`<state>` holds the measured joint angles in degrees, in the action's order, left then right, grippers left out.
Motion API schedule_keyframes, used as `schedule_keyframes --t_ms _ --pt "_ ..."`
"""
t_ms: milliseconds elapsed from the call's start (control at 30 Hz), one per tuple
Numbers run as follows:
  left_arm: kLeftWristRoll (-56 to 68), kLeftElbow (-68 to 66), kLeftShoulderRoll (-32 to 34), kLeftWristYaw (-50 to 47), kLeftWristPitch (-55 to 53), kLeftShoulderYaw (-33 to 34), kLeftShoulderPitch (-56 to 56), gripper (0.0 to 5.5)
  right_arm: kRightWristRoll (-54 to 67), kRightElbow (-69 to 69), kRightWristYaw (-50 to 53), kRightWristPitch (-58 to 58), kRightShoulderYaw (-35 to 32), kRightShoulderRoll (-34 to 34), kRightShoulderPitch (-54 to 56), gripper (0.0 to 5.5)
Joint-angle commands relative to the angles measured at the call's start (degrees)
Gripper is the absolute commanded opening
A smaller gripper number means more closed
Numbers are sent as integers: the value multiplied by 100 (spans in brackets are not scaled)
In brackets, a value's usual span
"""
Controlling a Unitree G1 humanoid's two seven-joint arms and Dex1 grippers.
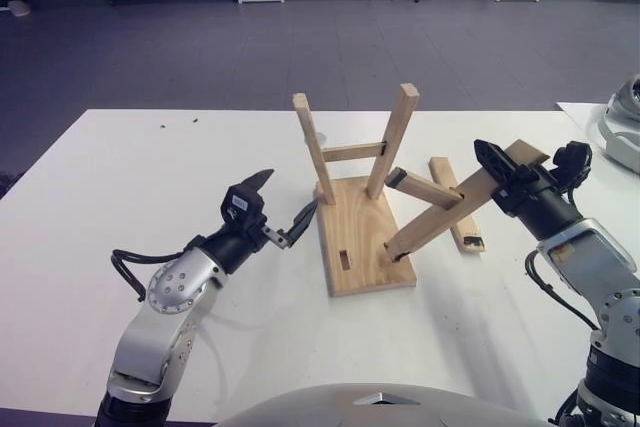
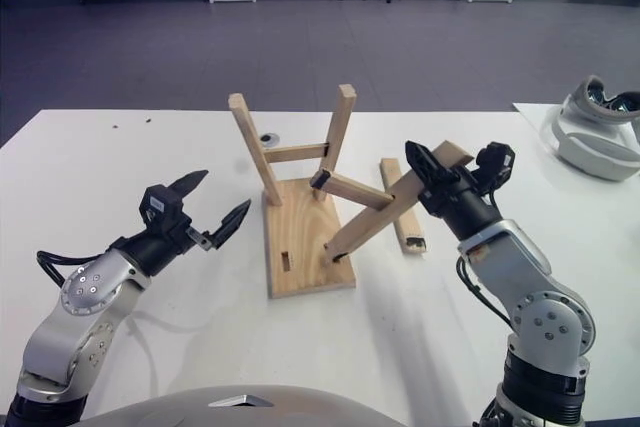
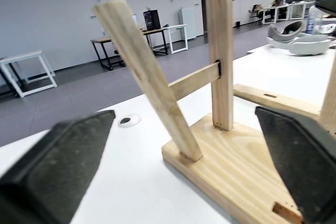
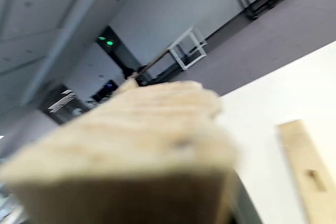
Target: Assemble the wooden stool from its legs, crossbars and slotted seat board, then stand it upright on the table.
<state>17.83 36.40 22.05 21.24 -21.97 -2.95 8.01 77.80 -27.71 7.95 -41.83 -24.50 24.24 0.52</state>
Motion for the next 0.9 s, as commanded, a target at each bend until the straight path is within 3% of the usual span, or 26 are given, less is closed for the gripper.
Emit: schedule_keyframes --t_ms 33,400,567,900 --pt "-36 -54 -29 -93 11 189 -39 540 -702 0 -337 180 214 23 -407 103" --pt "-13 -60 -81 -77 -45 197 -50 540 -1270 -196 -884 1099 382 -485 -631 103" --pt "-32 -106 -90 -56 -46 168 -77 540 -2840 -346 -1352 1091 1425 31 -861 104" --pt "-291 -335 -58 -125 -81 24 -210 540 -4331 387 -850 667 2562 161 -270 109"
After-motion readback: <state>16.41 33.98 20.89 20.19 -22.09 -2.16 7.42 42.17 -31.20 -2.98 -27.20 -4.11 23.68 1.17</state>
